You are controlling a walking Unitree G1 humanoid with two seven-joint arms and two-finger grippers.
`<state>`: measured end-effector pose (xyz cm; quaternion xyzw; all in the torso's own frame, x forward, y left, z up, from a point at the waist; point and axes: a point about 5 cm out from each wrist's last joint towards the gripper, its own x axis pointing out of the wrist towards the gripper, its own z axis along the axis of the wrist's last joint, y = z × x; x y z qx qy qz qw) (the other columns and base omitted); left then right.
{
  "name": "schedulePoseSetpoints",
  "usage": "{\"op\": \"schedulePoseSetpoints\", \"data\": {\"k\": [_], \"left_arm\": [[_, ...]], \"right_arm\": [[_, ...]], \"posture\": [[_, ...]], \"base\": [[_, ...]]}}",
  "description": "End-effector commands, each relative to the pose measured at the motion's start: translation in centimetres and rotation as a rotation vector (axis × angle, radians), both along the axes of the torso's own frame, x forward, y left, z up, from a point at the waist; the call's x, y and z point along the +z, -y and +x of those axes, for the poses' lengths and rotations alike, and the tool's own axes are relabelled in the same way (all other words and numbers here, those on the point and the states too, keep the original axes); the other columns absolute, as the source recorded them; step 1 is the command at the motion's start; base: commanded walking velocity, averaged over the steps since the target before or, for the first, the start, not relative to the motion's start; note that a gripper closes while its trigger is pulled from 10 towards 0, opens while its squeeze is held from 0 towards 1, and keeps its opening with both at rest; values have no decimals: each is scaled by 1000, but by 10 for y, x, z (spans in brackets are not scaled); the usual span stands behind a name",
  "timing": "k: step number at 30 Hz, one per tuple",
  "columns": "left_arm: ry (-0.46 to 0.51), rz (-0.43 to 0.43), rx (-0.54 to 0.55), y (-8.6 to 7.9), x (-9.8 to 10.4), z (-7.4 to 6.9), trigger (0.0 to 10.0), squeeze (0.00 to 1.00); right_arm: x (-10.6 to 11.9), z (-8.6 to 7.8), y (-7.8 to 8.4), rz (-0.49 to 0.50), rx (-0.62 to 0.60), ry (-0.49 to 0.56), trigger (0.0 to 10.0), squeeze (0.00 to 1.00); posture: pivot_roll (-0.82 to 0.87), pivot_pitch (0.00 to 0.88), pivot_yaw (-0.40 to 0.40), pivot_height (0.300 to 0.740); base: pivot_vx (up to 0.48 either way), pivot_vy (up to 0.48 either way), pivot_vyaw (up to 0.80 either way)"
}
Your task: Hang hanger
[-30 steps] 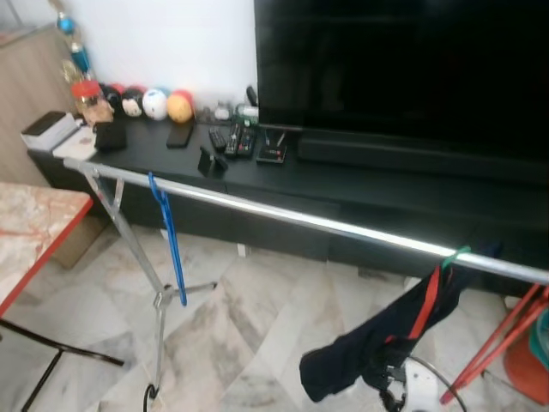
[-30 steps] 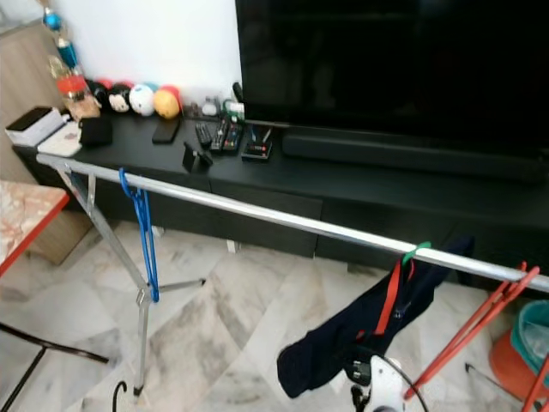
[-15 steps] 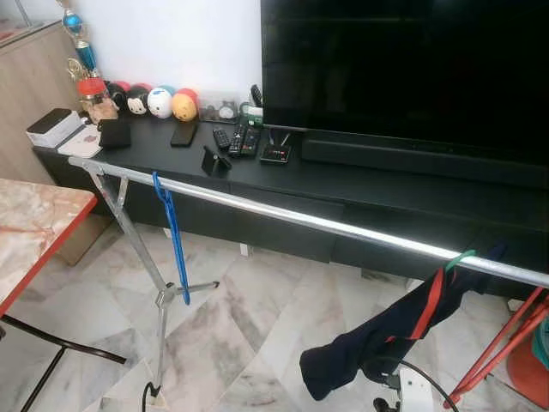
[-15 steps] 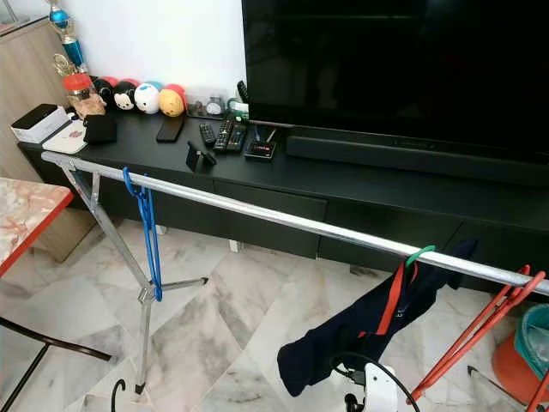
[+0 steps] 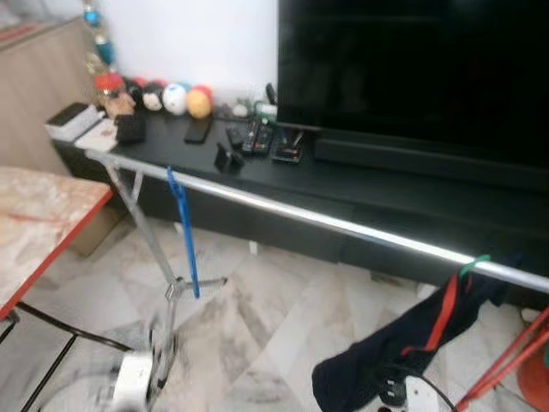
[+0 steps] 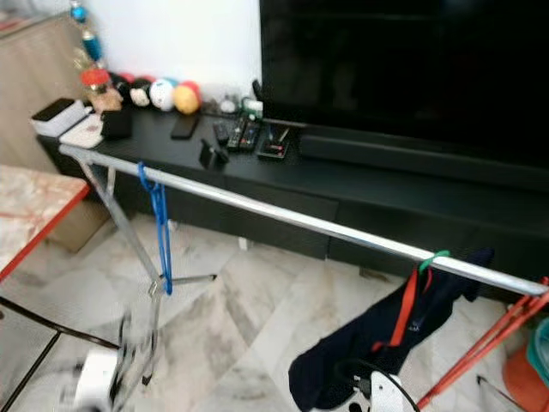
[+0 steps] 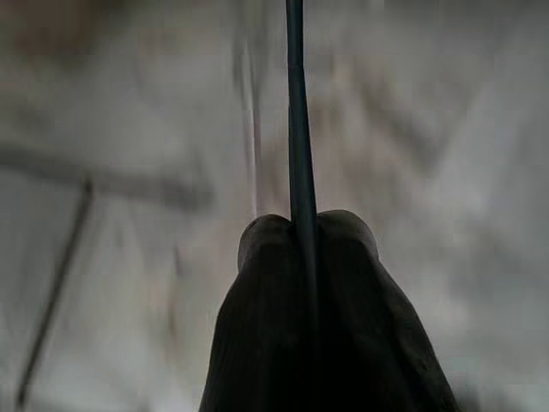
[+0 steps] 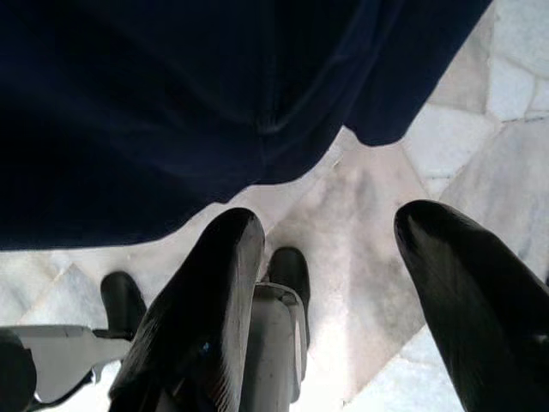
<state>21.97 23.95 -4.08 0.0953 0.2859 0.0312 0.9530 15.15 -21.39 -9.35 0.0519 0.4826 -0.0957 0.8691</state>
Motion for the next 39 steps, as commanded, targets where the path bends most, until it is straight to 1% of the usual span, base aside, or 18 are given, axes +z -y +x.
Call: {"op": "schedulePoseSetpoints", "data": {"k": [1,3,6,8,12,13,16,19,39], "left_arm": [[43,9,-3,-1,0,-7,10000,0],[153,20,-39,3,12,-1,10000,0],[216,-10,-74,12,18,3,10000,0],[214,-30,-98,18,17,4,10000,0],[207,-35,-93,19,15,2,10000,0],[200,-38,-93,18,14,1,10000,0],[199,-37,-102,18,14,0,10000,0],[201,-38,-105,18,14,0,10000,0],[178,-30,-133,20,11,-3,10000,0]], "right_arm": [[-2,-5,2,1,-18,-12,10000,0],[-1,-5,4,-4,-9,-13,10000,0],[-1,-4,5,-6,-2,-8,10000,0],[0,-3,6,-7,-5,-4,10000,0],[1,-2,7,-7,-16,4,10000,0],[1,-3,9,-2,-43,3,10000,0],[0,-5,11,5,-72,1,10000,0],[0,-6,11,4,-72,1,10000,0],[-1,-8,11,-7,-51,-14,10000,0]], "posture": [[39,0,10,740],[52,0,1,740],[62,0,-5,740],[65,0,-10,740],[55,0,-4,740],[53,0,-2,740],[50,0,3,740],[49,0,7,740],[53,0,2,740]], "base": [[0,0,0],[0,0,0],[0,0,0],[0,0,0],[0,0,0],[0,-315,0],[0,-335,-210],[0,-345,-700],[0,-355,0]]}}
